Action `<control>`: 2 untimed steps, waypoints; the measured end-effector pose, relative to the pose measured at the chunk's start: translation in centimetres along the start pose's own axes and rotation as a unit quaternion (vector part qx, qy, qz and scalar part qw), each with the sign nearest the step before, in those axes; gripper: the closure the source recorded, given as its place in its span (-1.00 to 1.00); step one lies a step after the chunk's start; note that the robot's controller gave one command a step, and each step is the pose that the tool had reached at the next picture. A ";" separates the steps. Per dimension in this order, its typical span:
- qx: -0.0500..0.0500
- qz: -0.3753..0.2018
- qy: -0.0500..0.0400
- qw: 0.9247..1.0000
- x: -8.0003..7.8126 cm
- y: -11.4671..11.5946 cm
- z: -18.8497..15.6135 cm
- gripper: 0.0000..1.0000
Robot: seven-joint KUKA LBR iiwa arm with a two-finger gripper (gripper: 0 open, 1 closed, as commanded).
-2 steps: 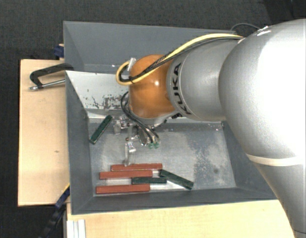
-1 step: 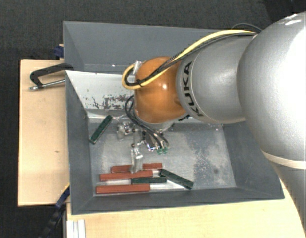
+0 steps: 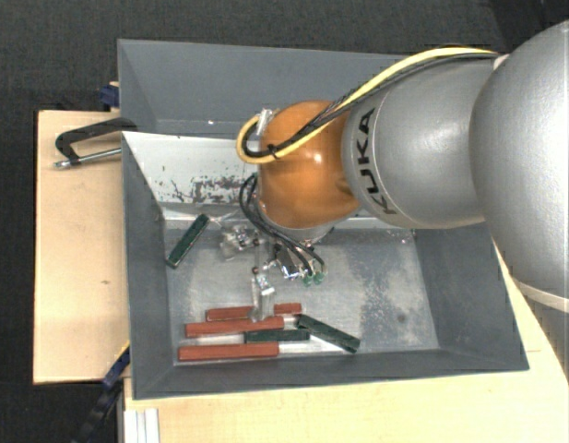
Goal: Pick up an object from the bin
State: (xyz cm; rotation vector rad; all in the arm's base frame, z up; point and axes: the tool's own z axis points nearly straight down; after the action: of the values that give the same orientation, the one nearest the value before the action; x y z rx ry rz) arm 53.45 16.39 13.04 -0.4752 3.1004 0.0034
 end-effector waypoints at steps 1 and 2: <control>0.000 -0.059 0.000 0.998 2.1 -0.4 3.3 -1.00; 0.000 0.071 0.002 0.997 1.2 0.2 5.8 1.00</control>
Offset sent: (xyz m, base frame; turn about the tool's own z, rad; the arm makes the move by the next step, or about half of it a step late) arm -0.0125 -0.0020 -0.0604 0.1423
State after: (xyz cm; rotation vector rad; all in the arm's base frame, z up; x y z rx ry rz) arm 52.30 16.28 7.25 -0.2548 3.1308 0.0023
